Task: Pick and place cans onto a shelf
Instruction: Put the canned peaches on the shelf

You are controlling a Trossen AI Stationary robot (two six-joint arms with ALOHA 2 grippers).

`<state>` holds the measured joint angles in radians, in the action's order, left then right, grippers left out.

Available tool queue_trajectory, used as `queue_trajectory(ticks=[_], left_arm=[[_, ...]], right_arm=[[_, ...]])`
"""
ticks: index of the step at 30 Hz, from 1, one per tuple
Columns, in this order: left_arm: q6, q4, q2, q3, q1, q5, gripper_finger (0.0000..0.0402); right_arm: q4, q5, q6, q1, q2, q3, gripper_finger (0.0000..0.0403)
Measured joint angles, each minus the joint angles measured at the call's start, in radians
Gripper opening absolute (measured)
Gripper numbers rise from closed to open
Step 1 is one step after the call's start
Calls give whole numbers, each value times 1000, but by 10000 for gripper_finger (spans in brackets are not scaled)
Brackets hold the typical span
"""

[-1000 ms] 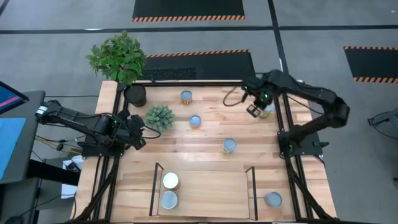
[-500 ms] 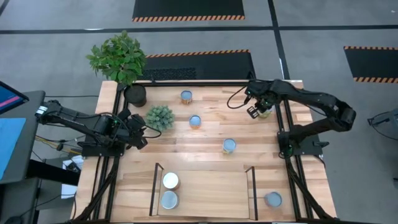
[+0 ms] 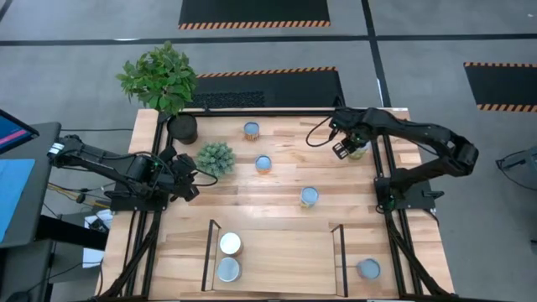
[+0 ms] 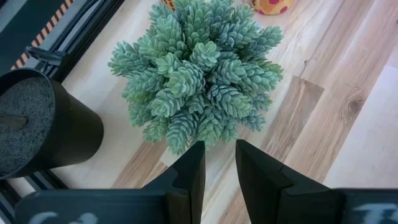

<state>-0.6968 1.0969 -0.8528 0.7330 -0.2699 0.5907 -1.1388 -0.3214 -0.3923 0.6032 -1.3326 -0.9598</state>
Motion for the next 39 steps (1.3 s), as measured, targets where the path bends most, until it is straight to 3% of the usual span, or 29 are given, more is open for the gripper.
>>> queue_trajectory(ticks=[5,10,14,20,24,32,39], left_arm=[[0,0,0,0,0,0,80],[0,0,0,0,0,0,80],[0,0,0,0,0,0,80],[6,0,0,0,0,0,80],[23,0,0,0,0,0,80],[23,0,0,0,0,0,80],[22,0,0,0,0,0,80]], right_arm=[[0,-5,-6,1,-62,0,189],[-8,-47,-26,1,-132,-5,169],[-19,-78,-30,-10,-156,-5,122],[-15,-78,-44,-57,-107,0,15],[-20,-44,-64,-106,-33,-6,8],[-27,-63,-163,-326,97,-159,4],[166,-68,-207,-577,109,-252,2]])
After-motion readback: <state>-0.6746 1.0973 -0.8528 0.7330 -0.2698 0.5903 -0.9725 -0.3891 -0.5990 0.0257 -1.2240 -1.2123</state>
